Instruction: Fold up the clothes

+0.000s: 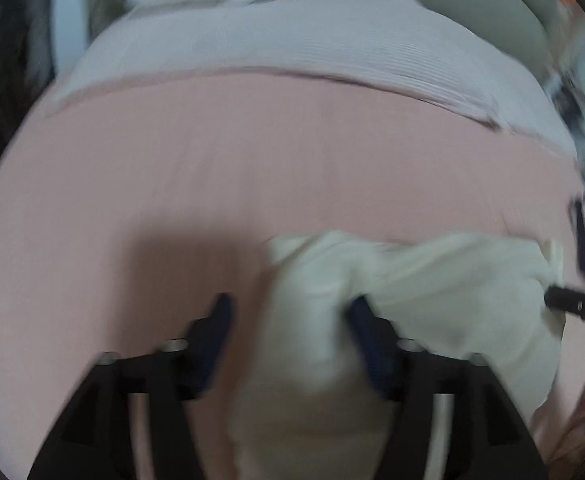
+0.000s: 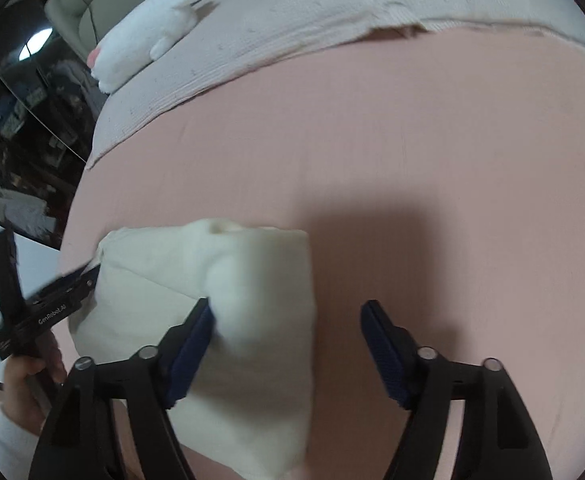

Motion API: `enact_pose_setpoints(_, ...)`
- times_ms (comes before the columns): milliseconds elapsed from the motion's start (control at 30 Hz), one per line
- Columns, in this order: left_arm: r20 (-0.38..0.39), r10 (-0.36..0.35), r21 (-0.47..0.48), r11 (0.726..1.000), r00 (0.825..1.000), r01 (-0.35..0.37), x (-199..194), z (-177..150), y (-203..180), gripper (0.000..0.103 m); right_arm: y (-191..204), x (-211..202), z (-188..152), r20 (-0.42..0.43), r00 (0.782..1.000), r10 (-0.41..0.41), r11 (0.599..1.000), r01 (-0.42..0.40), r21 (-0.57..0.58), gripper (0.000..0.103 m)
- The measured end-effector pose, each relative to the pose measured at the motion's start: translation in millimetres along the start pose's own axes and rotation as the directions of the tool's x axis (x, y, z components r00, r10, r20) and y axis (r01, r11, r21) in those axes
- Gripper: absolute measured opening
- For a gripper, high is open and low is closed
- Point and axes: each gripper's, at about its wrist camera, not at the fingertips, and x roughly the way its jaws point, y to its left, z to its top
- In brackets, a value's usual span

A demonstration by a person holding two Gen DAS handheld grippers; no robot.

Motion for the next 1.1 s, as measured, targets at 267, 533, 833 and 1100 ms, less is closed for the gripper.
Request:
enact_pose_setpoints(267, 0.218, -0.047, 0.132, 0.991, 0.975, 0.018, -57, 9, -41, 0.072, 15, -76, 9, 0.286, 0.956, -0.073, 0.996, 0.084, -0.028, 0.076)
enact_pose_setpoints(533, 0.111, 0.019, 0.007, 1.000, 0.994, -0.020, 8, 23, -17, 0.073, -5, -19, 18, 0.182, 0.972, -0.151, 0.988, 0.156, -0.012, 0.070)
enact_pose_setpoints(833, 0.259, 0.072, -0.112, 0.993, 0.963, -0.044, -48, 12, 1, 0.073, -28, -49, -2, 0.221, 0.962, -0.162, 0.986, 0.152, 0.062, 0.066)
enact_pose_setpoints(1100, 0.052, 0.306, -0.166, 0.942, 0.951, -0.293, 10, 18, 41, 0.067, -1, -17, -31, 0.103, 0.989, -0.108, 0.993, 0.112, -0.034, 0.074)
